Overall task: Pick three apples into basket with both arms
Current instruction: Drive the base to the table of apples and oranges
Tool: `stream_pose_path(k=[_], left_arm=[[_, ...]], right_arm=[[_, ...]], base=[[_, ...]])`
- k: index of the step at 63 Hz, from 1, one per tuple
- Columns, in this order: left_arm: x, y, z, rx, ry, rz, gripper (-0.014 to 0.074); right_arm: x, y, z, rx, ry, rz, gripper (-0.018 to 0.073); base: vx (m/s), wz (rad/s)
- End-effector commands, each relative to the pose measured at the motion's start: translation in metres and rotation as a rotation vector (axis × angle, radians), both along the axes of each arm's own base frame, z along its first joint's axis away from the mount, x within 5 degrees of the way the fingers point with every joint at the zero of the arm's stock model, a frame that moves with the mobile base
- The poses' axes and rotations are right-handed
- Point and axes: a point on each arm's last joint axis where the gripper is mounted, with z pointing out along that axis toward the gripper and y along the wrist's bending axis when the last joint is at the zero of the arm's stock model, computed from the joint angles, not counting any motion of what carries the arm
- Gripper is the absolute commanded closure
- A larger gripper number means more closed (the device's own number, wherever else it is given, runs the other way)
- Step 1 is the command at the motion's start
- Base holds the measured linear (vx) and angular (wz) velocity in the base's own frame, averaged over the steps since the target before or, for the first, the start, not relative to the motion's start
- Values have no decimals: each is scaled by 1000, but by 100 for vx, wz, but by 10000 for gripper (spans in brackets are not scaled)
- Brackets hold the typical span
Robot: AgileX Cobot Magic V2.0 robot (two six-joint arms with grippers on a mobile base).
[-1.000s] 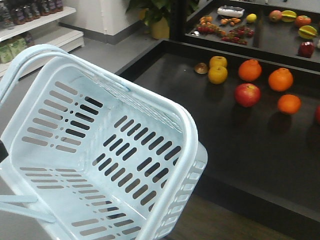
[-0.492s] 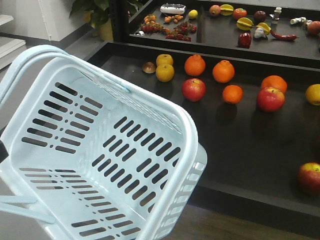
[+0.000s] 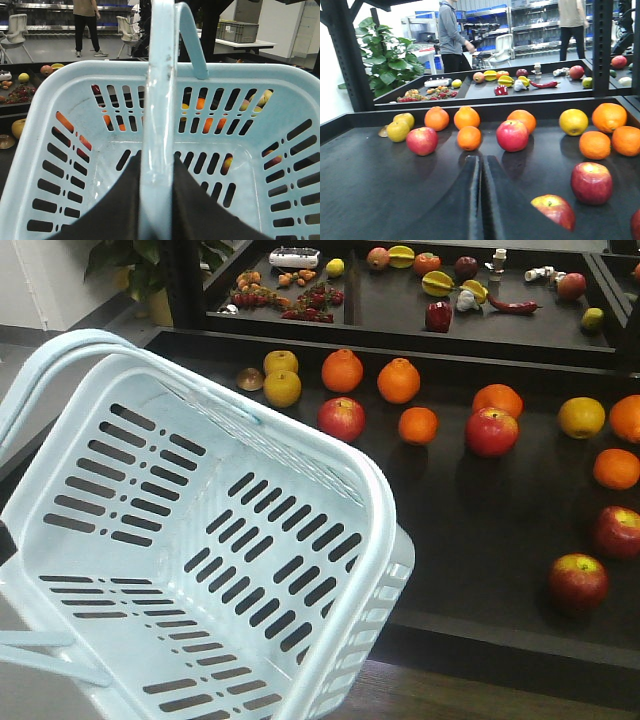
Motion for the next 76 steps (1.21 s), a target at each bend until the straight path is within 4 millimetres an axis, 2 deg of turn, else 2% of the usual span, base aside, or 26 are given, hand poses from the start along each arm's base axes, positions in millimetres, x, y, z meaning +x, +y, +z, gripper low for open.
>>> stream_pose_path(k=[1, 76], left_arm=[[1, 4, 15, -93, -50, 45, 603], [1, 4, 15, -93, -50, 45, 603]], right_arm=[[-1, 1, 3, -11, -70, 4, 564], [-1, 1, 3, -11, -70, 4, 564]], base=[[4, -14], [7, 0]])
